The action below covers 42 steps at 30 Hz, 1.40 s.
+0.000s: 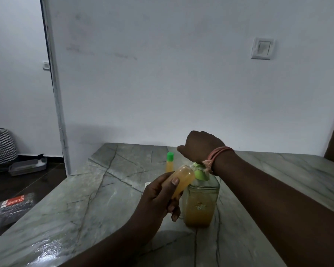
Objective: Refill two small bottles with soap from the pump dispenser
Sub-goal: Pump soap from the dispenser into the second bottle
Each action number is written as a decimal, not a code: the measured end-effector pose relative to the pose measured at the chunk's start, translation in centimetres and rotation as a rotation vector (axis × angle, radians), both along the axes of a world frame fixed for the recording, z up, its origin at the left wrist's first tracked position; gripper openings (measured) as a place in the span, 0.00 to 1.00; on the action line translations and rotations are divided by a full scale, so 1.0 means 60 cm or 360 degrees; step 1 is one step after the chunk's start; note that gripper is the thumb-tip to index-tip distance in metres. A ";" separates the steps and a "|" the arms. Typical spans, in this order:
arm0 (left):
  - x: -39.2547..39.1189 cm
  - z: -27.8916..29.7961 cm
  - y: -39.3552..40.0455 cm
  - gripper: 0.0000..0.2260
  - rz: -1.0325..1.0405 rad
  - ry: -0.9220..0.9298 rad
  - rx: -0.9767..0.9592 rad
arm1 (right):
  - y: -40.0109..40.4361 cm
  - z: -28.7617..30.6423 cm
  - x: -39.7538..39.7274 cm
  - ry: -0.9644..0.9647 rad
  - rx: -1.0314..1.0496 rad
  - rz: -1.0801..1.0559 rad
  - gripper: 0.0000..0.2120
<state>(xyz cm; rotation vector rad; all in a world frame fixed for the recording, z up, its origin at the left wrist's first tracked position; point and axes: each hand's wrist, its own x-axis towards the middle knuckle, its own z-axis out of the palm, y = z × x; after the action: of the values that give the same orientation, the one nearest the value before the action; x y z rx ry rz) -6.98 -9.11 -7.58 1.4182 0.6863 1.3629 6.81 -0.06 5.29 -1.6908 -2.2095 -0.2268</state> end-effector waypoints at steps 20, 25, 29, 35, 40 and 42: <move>-0.001 0.001 -0.001 0.18 -0.0052 -0.0062 0.0043 | -0.006 0.013 0.000 -0.0055 0.0106 0.0005 0.19; -0.002 -0.005 0.005 0.20 -0.0053 -0.0080 0.0020 | 0.007 -0.009 0.005 0.0162 0.0040 -0.0012 0.19; -0.001 -0.001 0.002 0.20 -0.0011 -0.0026 0.0022 | 0.006 -0.010 0.008 0.0126 -0.0010 -0.0009 0.19; -0.001 0.000 0.000 0.20 -0.0001 0.0020 0.0034 | -0.012 0.010 0.000 -0.0047 0.0123 -0.0004 0.17; -0.002 -0.003 0.005 0.21 -0.0033 -0.0005 0.0014 | -0.003 -0.002 -0.004 0.0048 0.0202 -0.0026 0.17; -0.002 -0.002 0.004 0.22 -0.0037 -0.0025 0.0020 | 0.003 -0.006 0.002 0.0072 0.0139 -0.0004 0.18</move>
<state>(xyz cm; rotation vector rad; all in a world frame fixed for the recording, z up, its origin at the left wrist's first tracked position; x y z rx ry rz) -7.10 -8.85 -7.72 1.4198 0.6506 1.3607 6.93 0.11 4.90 -1.6362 -2.1333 -0.2789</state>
